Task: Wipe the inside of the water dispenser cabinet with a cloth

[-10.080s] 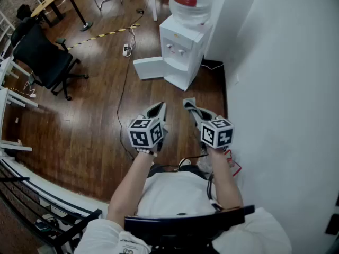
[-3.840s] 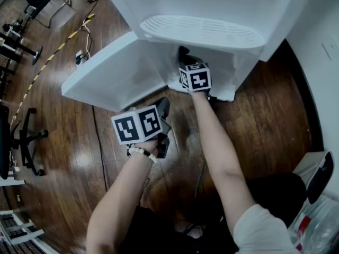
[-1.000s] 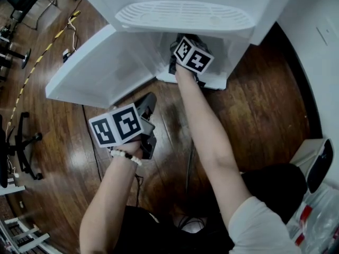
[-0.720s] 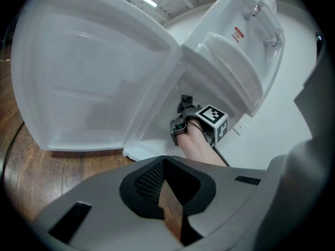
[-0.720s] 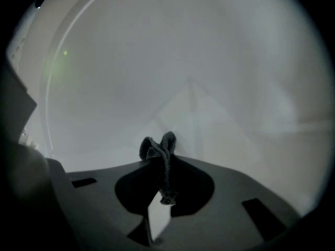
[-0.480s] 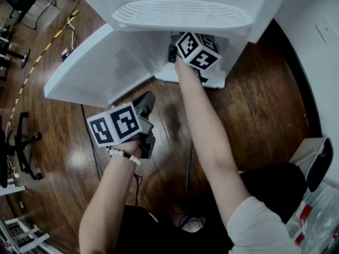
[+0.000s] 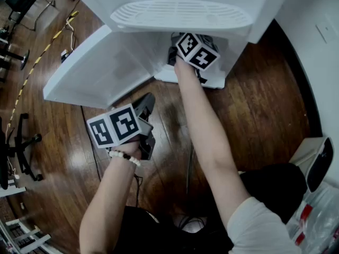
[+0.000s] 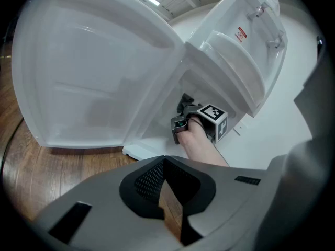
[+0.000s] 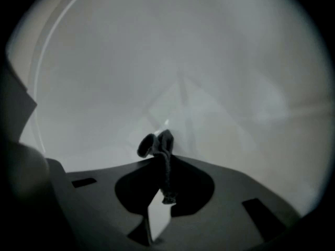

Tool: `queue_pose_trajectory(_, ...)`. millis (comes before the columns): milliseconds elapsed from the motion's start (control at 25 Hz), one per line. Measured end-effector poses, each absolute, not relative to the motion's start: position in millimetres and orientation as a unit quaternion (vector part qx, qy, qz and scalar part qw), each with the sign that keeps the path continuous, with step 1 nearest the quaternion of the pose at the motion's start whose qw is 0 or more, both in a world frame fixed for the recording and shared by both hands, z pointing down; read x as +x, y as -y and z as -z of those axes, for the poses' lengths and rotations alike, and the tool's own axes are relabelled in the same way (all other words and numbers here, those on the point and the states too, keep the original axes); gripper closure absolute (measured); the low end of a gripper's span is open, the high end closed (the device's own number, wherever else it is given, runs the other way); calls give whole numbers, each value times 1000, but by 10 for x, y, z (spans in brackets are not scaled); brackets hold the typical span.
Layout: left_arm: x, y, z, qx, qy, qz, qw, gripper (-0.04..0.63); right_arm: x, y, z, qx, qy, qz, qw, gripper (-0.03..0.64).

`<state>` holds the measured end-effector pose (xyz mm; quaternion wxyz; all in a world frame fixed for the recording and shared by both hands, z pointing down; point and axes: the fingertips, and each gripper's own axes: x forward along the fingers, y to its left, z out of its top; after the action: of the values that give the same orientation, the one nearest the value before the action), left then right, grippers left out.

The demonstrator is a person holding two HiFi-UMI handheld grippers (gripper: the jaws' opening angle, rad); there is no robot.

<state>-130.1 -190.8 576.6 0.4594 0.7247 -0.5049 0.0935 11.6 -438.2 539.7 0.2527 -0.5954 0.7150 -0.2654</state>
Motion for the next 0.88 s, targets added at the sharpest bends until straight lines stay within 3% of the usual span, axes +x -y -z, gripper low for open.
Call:
queue_pose_trajectory(200, -1302, 1904, -5764, 725, 505, -93, 460, 603, 90, 4397, -6230, -604, -663, 393, 204, 578)
queue_pose_trajectory(440, -1279, 1901, -5750, 727, 501, -93, 459, 603, 141, 4314, -6749, -621, -623, 450, 150, 577)
queue_pose_trajectory(880, -1251, 1891, -5725, 729, 499, -91, 460, 603, 352, 4172, -6966, -640, -547, 509, 177, 577)
